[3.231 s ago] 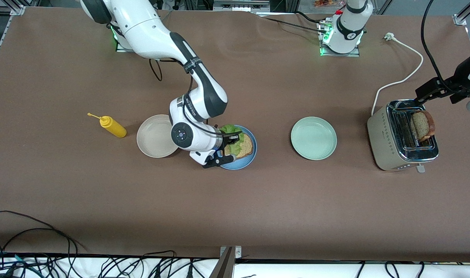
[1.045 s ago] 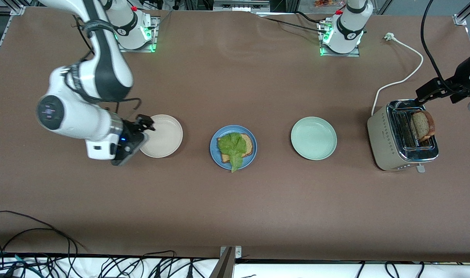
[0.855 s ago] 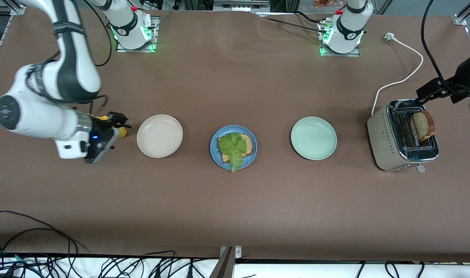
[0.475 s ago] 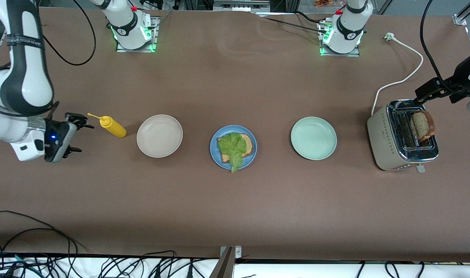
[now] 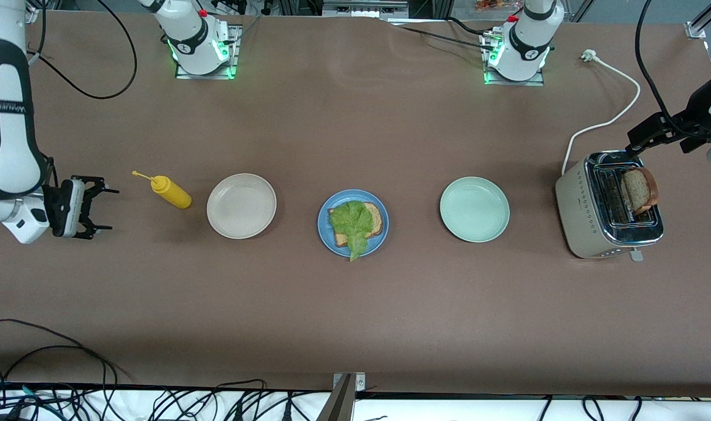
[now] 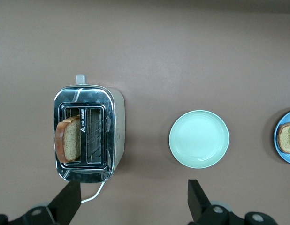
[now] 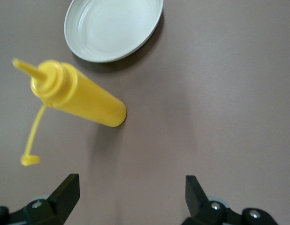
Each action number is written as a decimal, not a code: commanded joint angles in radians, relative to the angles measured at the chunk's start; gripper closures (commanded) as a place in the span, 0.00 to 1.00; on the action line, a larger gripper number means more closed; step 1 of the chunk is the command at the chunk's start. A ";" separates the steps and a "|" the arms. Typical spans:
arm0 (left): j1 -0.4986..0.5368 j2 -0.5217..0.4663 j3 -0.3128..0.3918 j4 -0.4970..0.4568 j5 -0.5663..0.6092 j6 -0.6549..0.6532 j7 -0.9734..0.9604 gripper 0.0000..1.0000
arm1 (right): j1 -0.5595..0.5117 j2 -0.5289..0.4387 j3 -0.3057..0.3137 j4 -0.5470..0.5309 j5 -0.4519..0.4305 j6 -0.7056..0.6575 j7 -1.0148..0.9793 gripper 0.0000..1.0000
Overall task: Make sandwich in blue plate with both arms
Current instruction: 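Move the right gripper to the yellow squeeze bottle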
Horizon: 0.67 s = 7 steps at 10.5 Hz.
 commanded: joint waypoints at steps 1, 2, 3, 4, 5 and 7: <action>0.002 -0.022 -0.001 -0.018 -0.011 -0.011 -0.009 0.00 | -0.046 0.080 0.020 0.004 0.126 -0.046 -0.237 0.00; 0.003 -0.024 -0.001 -0.020 -0.013 -0.011 -0.009 0.00 | -0.060 0.112 0.020 0.003 0.200 -0.076 -0.299 0.00; 0.003 -0.024 -0.001 -0.020 -0.011 -0.011 -0.009 0.00 | -0.067 0.134 0.020 -0.004 0.248 -0.111 -0.358 0.00; 0.003 -0.024 -0.001 -0.020 -0.013 -0.011 -0.009 0.00 | -0.069 0.155 0.020 -0.005 0.284 -0.138 -0.388 0.00; 0.003 -0.024 -0.001 -0.021 -0.011 -0.011 -0.009 0.00 | -0.074 0.181 0.020 -0.007 0.330 -0.181 -0.431 0.00; 0.003 -0.013 -0.001 -0.007 -0.011 -0.012 -0.009 0.00 | -0.077 0.203 0.020 -0.052 0.403 -0.217 -0.509 0.00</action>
